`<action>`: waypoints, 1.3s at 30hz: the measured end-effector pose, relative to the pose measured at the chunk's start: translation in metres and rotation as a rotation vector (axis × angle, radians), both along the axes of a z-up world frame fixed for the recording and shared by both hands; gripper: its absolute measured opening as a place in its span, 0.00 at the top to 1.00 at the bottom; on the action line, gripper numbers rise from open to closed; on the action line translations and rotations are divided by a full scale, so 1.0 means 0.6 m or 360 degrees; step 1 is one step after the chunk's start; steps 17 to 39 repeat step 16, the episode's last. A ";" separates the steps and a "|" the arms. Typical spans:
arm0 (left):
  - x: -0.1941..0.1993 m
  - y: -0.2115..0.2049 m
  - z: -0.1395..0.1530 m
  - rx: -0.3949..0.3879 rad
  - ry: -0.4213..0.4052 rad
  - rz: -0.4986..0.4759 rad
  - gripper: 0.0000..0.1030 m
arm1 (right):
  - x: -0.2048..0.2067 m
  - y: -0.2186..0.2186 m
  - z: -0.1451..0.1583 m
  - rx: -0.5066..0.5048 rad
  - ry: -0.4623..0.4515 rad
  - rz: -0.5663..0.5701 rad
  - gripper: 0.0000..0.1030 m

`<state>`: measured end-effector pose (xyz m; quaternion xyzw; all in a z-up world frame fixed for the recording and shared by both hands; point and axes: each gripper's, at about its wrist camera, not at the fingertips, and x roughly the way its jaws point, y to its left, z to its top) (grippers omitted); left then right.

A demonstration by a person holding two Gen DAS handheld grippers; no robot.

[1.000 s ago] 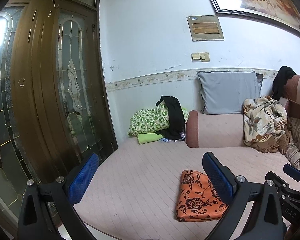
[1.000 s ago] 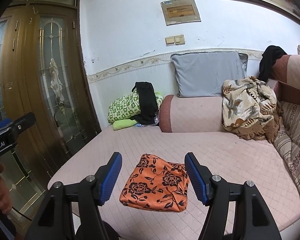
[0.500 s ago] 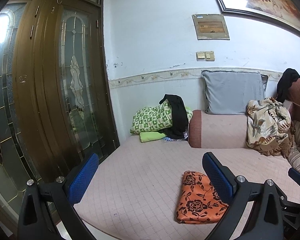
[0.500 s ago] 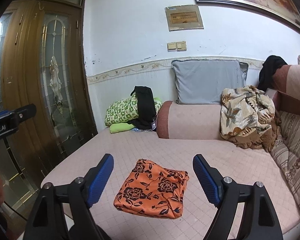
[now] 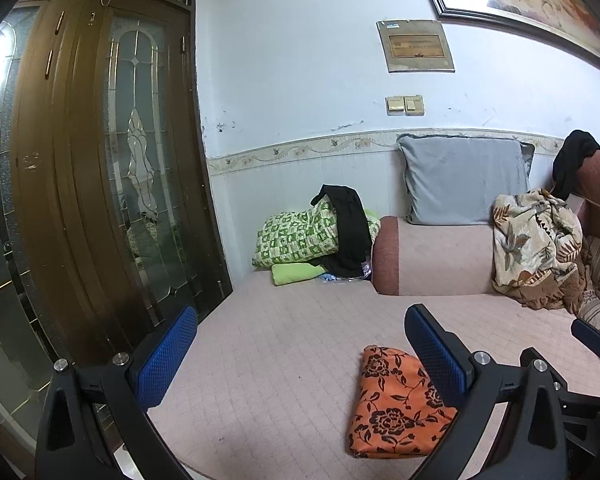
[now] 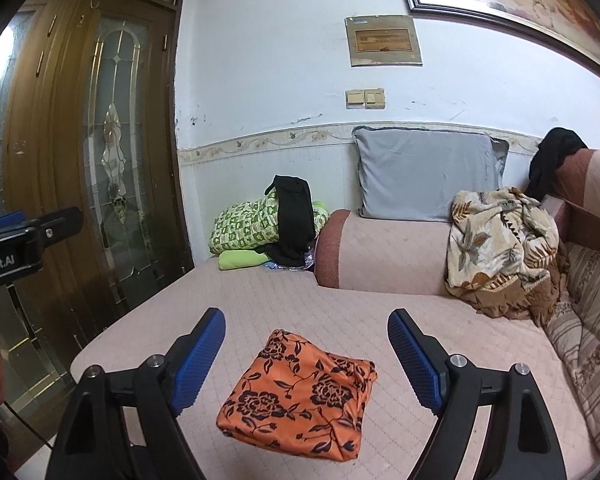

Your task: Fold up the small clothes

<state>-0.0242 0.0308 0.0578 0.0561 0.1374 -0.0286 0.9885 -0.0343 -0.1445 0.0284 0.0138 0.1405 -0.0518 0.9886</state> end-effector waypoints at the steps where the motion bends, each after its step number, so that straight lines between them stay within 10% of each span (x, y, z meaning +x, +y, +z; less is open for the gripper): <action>1: 0.007 0.000 -0.001 -0.0006 0.0002 -0.0002 0.00 | 0.007 -0.001 0.000 0.0001 0.0003 0.0000 0.16; 16: 0.133 -0.002 -0.039 -0.0107 -0.0035 -0.0110 0.00 | 0.149 -0.040 -0.034 -0.0015 0.0088 0.0072 0.16; 39: 0.133 -0.002 -0.039 -0.0107 -0.0035 -0.0110 0.00 | 0.149 -0.040 -0.034 -0.0015 0.0088 0.0072 0.16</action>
